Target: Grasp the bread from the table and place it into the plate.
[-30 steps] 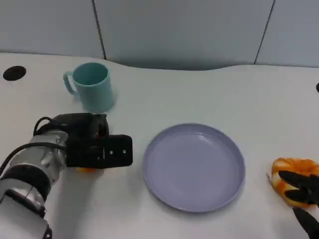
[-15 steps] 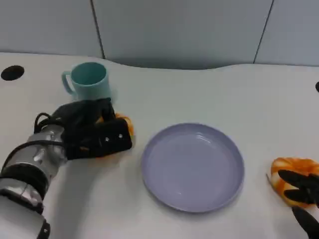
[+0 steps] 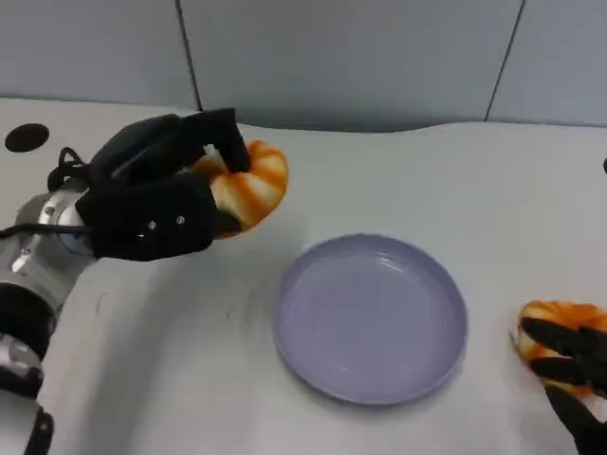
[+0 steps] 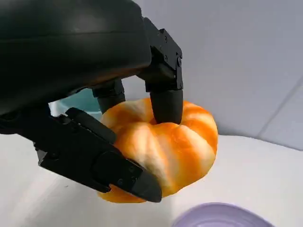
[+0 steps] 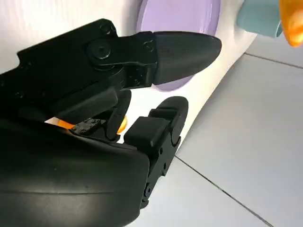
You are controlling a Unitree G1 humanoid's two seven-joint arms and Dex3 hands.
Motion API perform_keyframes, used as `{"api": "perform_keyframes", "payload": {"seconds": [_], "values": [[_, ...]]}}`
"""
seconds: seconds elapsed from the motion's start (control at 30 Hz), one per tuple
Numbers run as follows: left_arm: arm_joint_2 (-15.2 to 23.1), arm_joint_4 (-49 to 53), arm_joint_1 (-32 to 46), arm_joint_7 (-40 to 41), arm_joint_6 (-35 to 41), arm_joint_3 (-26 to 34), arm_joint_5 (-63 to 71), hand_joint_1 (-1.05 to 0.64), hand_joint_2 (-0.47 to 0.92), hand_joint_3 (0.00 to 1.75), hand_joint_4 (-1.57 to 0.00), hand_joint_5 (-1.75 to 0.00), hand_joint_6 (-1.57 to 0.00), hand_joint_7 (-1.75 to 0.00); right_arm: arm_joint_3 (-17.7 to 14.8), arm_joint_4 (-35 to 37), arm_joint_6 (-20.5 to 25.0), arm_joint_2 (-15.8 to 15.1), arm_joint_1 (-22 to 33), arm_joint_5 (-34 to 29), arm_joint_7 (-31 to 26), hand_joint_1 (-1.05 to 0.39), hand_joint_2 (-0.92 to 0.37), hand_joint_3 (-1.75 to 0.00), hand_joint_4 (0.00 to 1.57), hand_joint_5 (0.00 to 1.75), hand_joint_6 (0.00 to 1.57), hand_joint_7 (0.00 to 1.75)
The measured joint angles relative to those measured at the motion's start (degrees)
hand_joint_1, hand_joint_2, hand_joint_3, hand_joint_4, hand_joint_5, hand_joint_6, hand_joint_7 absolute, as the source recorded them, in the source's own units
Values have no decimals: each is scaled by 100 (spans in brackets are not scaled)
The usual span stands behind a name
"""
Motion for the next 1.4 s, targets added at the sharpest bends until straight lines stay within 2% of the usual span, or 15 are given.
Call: {"api": "perform_keyframes", "payload": {"seconds": [0.27,0.37,0.7,0.87,0.97,1.03,1.07,1.27,1.4], "values": [[-430,65,-205,-783,-728,-350,59,-16,92,10,-80,-175,-56,-175,102,-95,195,35,28,-48,-7,-43,-92,-38,71,41,78,0],[-655,124,-400,-805,-801,-644,328,-10,90,9,-83,-175,-61,-175,110,-119,204,36,41,-112,-31,-42,-92,-38,72,40,78,0],[-1141,467,-648,-216,-855,-1197,1104,-3,90,9,-82,-175,-59,-175,126,-127,190,75,84,-158,-106,-41,-92,-38,75,39,79,0],[-1242,683,-775,181,-865,-1474,1462,-7,88,20,-86,-175,-64,-175,141,-162,185,88,140,-184,-157,-41,-92,-39,76,38,76,0],[-1323,804,-863,416,-847,-1733,1767,-18,80,17,-77,-175,-55,-175,160,-170,131,88,149,-247,-179,-40,-92,-39,76,37,77,0],[-1350,896,-956,393,-860,-1826,1835,-31,77,12,-57,-175,-38,-174,162,-170,63,90,149,-247,-183,-40,-92,-39,75,36,77,0],[-1351,932,-1028,315,-867,-1847,1843,-33,77,11,-53,-175,-35,-174,162,-170,61,91,150,-247,-186,-40,-92,-38,75,36,77,0],[-1331,959,-1247,45,-882,-1895,1839,-36,78,9,-49,-175,-32,-174,162,-170,60,107,152,-246,-190,-40,-92,-38,76,34,77,0],[-1318,966,-1248,-109,-886,-1903,1829,-41,80,5,-39,-166,-28,-161,162,-170,58,108,151,-246,-191,-40,-92,-38,76,33,77,0]]}}
